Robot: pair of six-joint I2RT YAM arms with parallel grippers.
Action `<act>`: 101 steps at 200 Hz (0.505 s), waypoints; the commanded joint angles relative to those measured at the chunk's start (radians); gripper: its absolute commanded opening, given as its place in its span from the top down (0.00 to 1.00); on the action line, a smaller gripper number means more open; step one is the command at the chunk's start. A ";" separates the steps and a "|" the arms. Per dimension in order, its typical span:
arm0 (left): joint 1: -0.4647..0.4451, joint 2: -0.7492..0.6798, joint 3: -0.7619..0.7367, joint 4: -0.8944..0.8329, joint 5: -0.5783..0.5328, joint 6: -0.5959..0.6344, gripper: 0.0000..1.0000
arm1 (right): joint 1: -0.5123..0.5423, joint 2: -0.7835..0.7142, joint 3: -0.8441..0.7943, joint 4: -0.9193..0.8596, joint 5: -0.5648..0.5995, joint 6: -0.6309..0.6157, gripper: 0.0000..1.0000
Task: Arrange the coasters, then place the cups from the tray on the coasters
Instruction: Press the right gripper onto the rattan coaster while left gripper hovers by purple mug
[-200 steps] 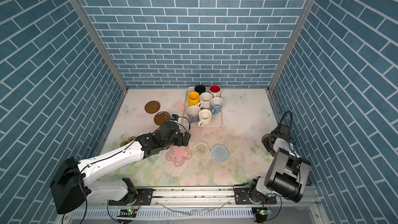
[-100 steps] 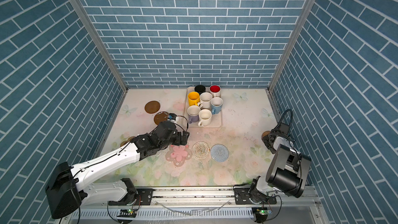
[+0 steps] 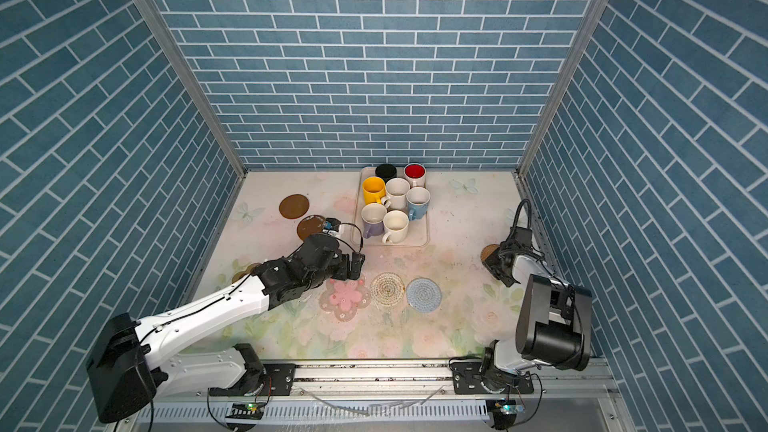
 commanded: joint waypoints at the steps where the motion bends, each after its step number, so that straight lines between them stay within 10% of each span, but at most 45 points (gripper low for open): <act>1: -0.003 -0.018 -0.019 -0.009 -0.026 0.018 0.01 | 0.060 0.060 -0.011 -0.159 -0.039 -0.028 1.00; 101: 0.040 -0.015 -0.042 0.047 -0.018 0.032 0.01 | 0.247 -0.060 -0.022 -0.417 -0.037 -0.060 1.00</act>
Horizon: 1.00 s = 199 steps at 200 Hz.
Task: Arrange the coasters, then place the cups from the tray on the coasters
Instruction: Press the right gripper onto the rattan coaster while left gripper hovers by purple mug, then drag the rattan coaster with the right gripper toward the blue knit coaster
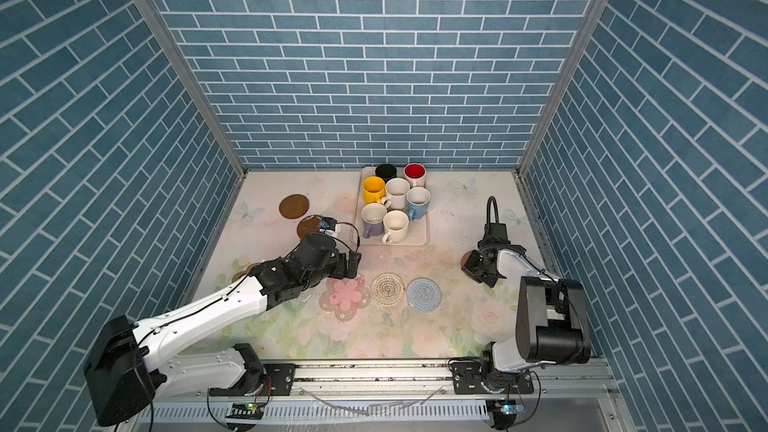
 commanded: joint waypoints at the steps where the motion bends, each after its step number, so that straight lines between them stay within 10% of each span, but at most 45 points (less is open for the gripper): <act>1: 0.009 0.000 -0.025 0.036 -0.001 0.013 0.01 | 0.052 -0.038 -0.055 -0.191 0.011 -0.010 1.00; 88: 0.038 0.005 -0.052 0.054 0.019 0.010 0.01 | 0.152 -0.218 0.012 -0.287 0.035 0.039 1.00; 199: 0.043 -0.017 -0.075 0.034 0.010 0.003 0.01 | 0.019 0.024 0.143 -0.163 0.043 -0.023 1.00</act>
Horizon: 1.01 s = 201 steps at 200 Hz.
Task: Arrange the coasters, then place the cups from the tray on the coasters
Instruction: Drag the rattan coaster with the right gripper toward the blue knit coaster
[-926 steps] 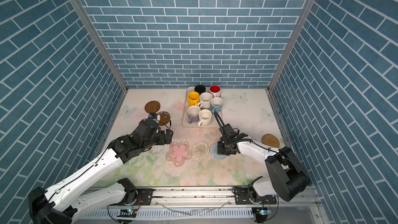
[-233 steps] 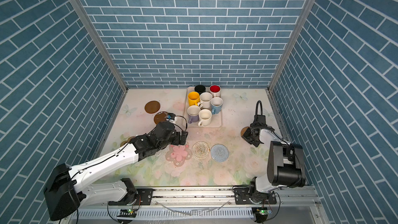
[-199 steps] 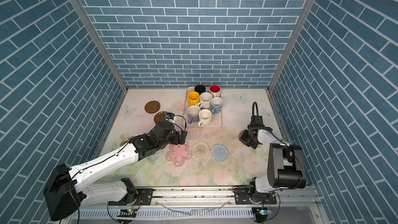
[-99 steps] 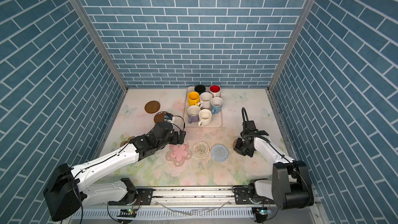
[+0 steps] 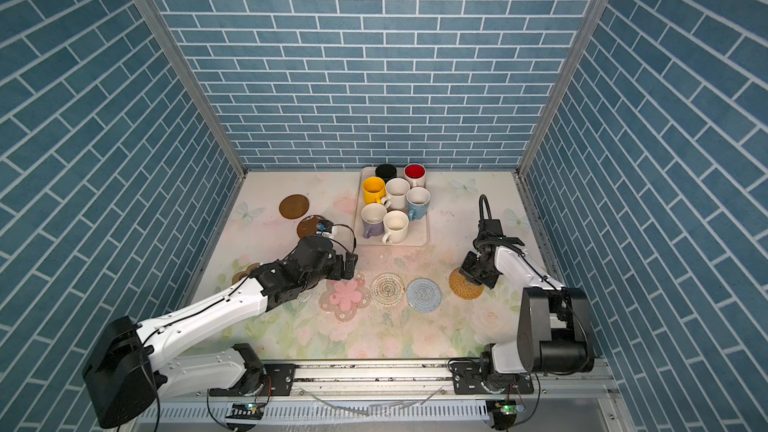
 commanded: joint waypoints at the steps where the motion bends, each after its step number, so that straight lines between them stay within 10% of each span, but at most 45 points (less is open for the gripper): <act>1: 0.008 -0.013 -0.015 -0.009 -0.006 0.001 0.01 | -0.010 0.040 0.043 0.029 0.005 -0.020 1.00; 201: 0.008 0.004 -0.001 -0.026 -0.005 0.006 0.01 | 0.206 -0.068 -0.167 0.023 0.027 0.045 1.00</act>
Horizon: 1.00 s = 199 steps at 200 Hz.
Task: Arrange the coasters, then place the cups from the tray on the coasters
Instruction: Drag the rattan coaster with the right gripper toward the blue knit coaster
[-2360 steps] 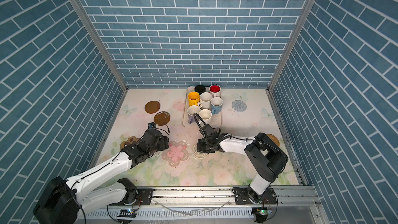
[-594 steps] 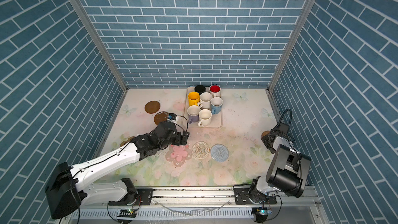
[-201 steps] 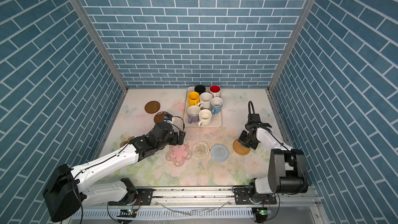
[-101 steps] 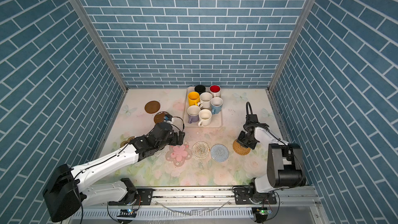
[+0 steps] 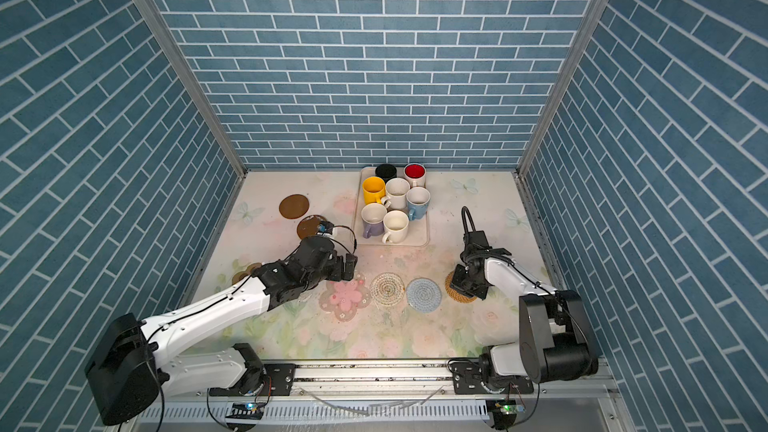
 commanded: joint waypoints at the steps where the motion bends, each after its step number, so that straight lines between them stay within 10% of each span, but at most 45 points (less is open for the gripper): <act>1: 0.005 -0.014 0.004 -0.019 -0.005 0.006 0.01 | 0.036 -0.010 -0.035 -0.032 0.010 0.034 1.00; 199: 0.008 -0.012 0.024 -0.061 -0.032 -0.014 0.01 | 0.114 -0.179 -0.112 -0.074 0.054 0.104 1.00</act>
